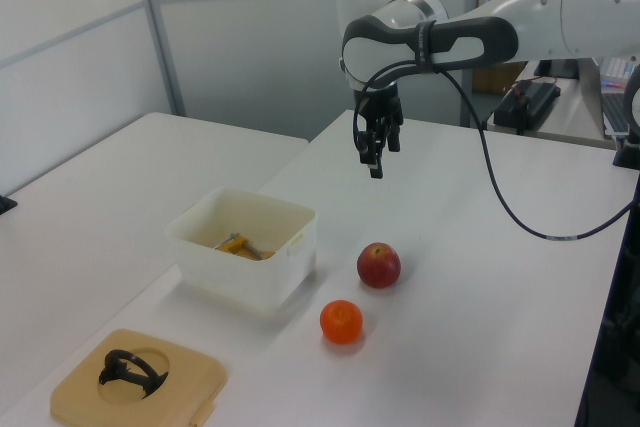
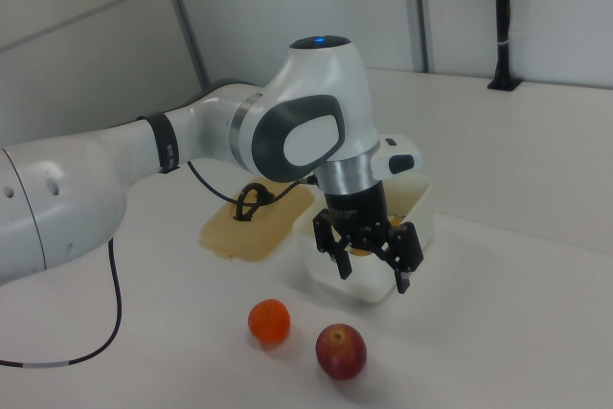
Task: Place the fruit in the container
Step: 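Lower the open gripper onto the red apple and close it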
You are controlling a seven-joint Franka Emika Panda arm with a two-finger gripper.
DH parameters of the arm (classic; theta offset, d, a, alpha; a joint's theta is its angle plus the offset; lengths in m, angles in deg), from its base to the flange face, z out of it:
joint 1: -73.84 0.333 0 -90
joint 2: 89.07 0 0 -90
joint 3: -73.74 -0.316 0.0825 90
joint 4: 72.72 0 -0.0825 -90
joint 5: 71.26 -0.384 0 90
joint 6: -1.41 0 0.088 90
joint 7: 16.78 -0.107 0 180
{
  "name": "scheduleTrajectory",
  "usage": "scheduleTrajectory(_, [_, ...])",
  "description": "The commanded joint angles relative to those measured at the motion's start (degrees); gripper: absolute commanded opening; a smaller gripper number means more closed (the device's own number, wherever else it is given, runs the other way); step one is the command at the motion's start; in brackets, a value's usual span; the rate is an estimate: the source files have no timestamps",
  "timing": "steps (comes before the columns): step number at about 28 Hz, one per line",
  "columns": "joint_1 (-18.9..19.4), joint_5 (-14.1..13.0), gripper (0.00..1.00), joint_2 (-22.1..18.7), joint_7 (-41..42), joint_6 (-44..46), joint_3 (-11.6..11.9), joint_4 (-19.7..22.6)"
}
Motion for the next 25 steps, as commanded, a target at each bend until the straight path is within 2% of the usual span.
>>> scheduleTrajectory(1, [1.0, -0.6, 1.0, -3.1, 0.3, 2.1, 0.0, 1.1])
scheduleTrajectory(4, [0.9, -1.3, 1.0, -4.7, 0.3, 2.1, 0.0, 2.4])
scheduleTrajectory(8, [0.9, -3.8, 1.0, -7.3, 0.7, 1.5, 0.0, 5.7])
scheduleTrajectory(11, [1.0, -4.1, 1.0, -8.9, 0.9, 0.5, 0.0, 8.0])
scheduleTrajectory(17, [2.1, -4.2, 1.0, -13.5, 0.7, -7.8, -0.7, 16.7])
scheduleTrajectory(18, [2.8, -4.2, 1.0, -14.4, 0.5, -11.0, -0.8, 19.4])
scheduleTrajectory(25, [4.7, -4.0, 1.0, -13.2, 0.5, -21.9, -0.8, 25.7])
